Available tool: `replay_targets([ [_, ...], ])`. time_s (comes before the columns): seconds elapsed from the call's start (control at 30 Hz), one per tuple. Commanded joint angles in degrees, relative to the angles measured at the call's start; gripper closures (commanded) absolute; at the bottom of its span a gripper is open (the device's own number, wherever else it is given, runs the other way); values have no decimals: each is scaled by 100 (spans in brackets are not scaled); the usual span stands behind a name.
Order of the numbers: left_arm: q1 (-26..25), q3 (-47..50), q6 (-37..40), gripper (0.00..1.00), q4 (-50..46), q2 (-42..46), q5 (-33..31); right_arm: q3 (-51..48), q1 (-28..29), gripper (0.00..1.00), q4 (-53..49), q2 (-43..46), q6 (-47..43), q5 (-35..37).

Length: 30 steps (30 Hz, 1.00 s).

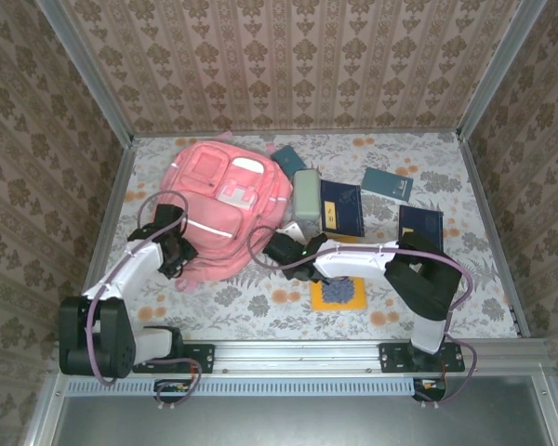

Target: Pack the student bag

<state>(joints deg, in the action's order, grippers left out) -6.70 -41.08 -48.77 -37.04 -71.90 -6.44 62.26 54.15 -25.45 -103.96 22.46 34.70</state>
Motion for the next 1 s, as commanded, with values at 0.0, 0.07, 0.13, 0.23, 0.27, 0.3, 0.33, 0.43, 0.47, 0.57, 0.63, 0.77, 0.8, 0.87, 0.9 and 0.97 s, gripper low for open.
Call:
replay_targets([
  [0.0, 402, -222, 757, 47, 98, -286, -336, -326, -399, 0, -243, 96, -239, 327],
  [0.07, 676, -381, 1018, 47, 132, -466, -410, -398, -641, 0, -169, 184, -331, 315],
  [0.13, 927, -546, 1252, 46, 148, -647, -436, -399, -859, 0, -148, 247, -392, 277],
  [0.23, 1244, -829, 1426, 44, 60, -825, -288, -365, -1024, 0, -76, 365, -541, 227],
  [0.27, 1267, -900, 1460, 42, 17, -805, -220, -331, -1037, 0, -60, 414, -611, 205],
  [0.3, 1248, -943, 1498, 40, -11, -749, -163, -292, -1037, 0, -77, 473, -654, 161],
  [0.33, 1203, -967, 1555, 38, -23, -647, -80, -247, -1029, 0, -83, 547, -693, 56],
  [0.43, 905, -1019, 1748, 32, -122, -305, 47, -185, -1023, 0, -4, 898, -760, -439],
  [0.47, 757, -1049, 1802, 31, -206, -199, 39, -196, -1016, 0, 64, 1058, -773, -624],
  [0.57, 217, -1035, 1886, 30, -296, 34, 43, -342, -994, 1, 477, 1502, -821, -1173],
  [0.63, -279, -978, 1939, 30, -215, 161, 57, -500, -1002, 1, 940, 1747, -846, -1640],
  [0.77, -1204, -768, 2066, 30, 266, 231, 224, -420, -1010, 5, 1385, 1754, -704, -2426],
  [0.8, -1417, -731, 2112, 31, 360, 210, 198, -296, -1009, 8, 1350, 1660, -663, -2631],
  [0.87, -1783, -699, 2274, 34, 519, 93, 163, 50, -1011, 16, 1238, 1365, -563, -3107],
  [0.9, -1894, -714, 2334, 34, 546, 21, 156, 178, -1006, 19, 1195, 1207, -545, -3236],
  [0.97, -2157, -768, 2331, 41, 536, -156, 131, 405, -1004, 21, 1191, 903, -434, -3344],
])
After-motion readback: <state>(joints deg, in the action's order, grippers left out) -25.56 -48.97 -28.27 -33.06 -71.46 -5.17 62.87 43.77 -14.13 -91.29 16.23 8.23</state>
